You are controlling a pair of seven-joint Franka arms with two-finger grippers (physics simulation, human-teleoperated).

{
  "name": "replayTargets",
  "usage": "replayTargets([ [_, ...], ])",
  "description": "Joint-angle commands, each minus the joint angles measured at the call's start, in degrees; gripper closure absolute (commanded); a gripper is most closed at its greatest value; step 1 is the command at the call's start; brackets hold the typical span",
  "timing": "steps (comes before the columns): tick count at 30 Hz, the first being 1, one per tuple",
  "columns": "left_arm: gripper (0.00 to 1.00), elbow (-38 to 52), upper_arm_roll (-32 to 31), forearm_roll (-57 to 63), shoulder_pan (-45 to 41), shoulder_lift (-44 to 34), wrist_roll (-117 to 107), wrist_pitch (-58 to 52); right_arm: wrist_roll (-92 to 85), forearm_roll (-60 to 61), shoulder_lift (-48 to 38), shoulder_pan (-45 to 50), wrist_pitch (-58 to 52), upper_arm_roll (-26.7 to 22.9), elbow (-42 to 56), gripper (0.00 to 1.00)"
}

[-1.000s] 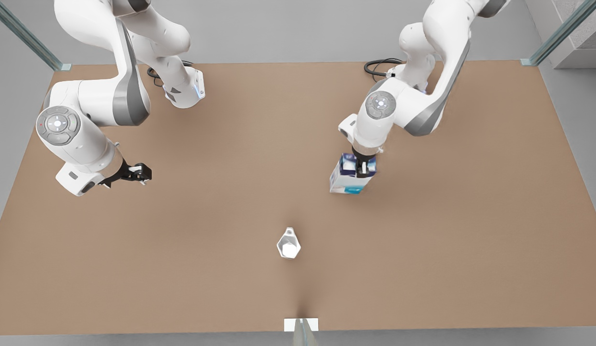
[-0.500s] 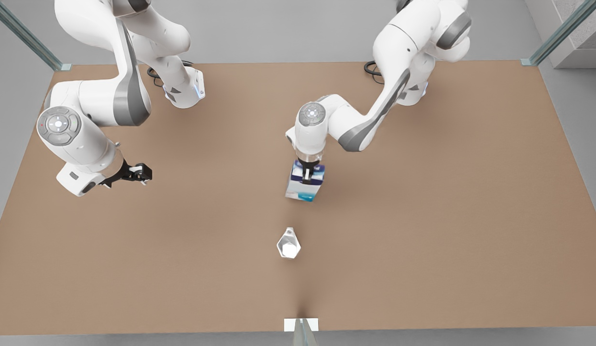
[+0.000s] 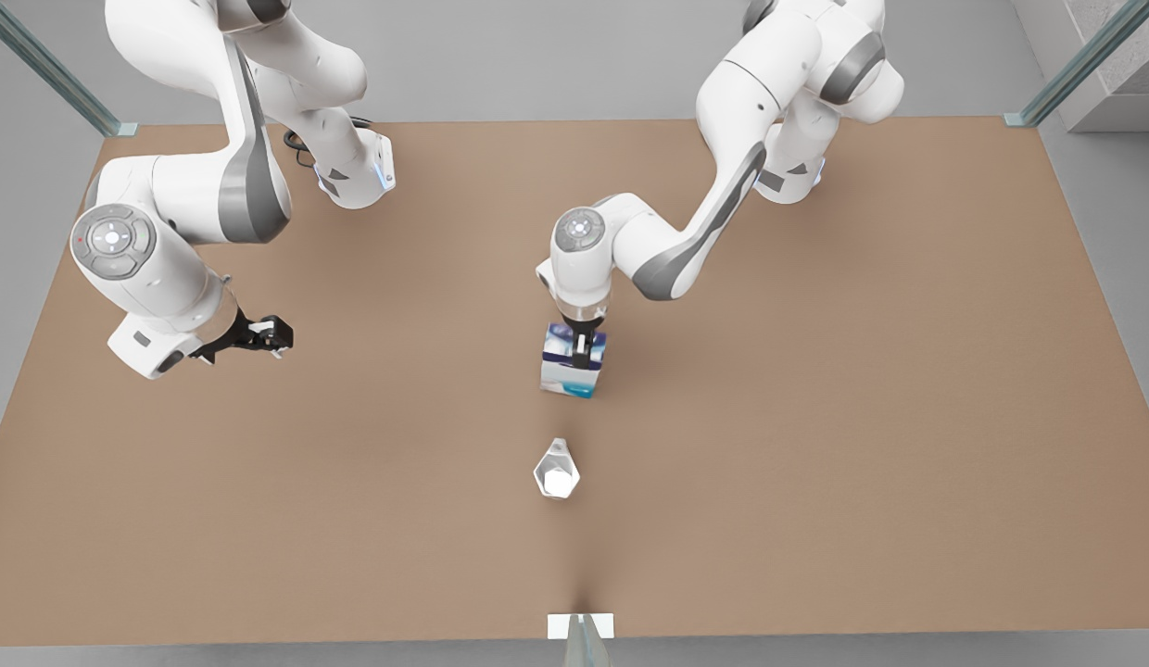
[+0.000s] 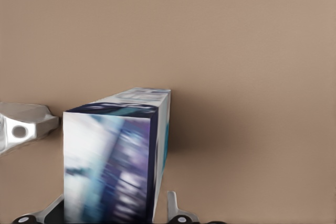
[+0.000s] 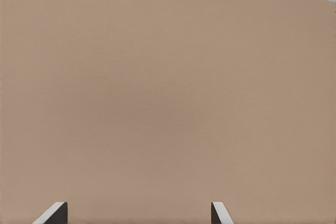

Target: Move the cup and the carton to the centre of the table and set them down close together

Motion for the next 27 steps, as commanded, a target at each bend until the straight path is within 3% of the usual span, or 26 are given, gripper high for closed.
replayTargets([
  [1,0.00,0.02,0.00,-0.18,0.09,0.01,0.00,0.00,0.00,0.00,0.00,0.00,0.00,0.00,0.00,0.00],
  [7,0.00,2.57,0.79,-1.67,0.26,-0.43,0.53,-0.88,0.00,0.00,0.00,0.00,0.09,0.00,0.00,0.00],
  [10,0.00,10.21,2.72,-7.55,1.40,-1.05,0.79,-8.42,0.00,0.00,0.00,-0.09,0.09,0.00,0.00,0.00],
  [12,0.00,19.88,2.55,-9.93,8.95,-1.83,-2.62,-21.60,0.00,0.00,0.08,-0.09,0.09,0.00,0.00,0.00],
  [15,0.00,19.71,2.72,-9.84,19.67,-5.79,-37.15,-31.46,0.00,0.09,0.00,-0.09,0.09,0.00,0.00,0.00],
  [18,0.00,12.33,2.64,-5.98,34.45,-11.33,-46.49,-34.54,0.00,0.09,0.00,-0.09,0.09,0.00,0.00,0.00],
  [20,0.00,4.51,10.90,-5.71,30.67,-17.65,-49.39,-34.45,0.00,0.09,0.00,-0.09,0.09,0.00,0.00,0.00],
  [24,0.00,4.07,10.55,-6.59,37.62,-18.18,-48.52,-34.81,0.00,0.09,0.00,-0.09,0.09,0.00,0.09,0.00],
  [26,0.00,-10.17,10.55,-6.42,36.74,-27.85,-47.81,-23.03,0.00,0.09,0.00,-0.18,0.09,0.00,0.09,0.00],
  [27,0.00,-9.12,10.63,-5.71,37.35,-27.68,-46.76,-23.03,0.00,0.09,0.00,-0.18,0.09,0.00,0.00,0.00],
])
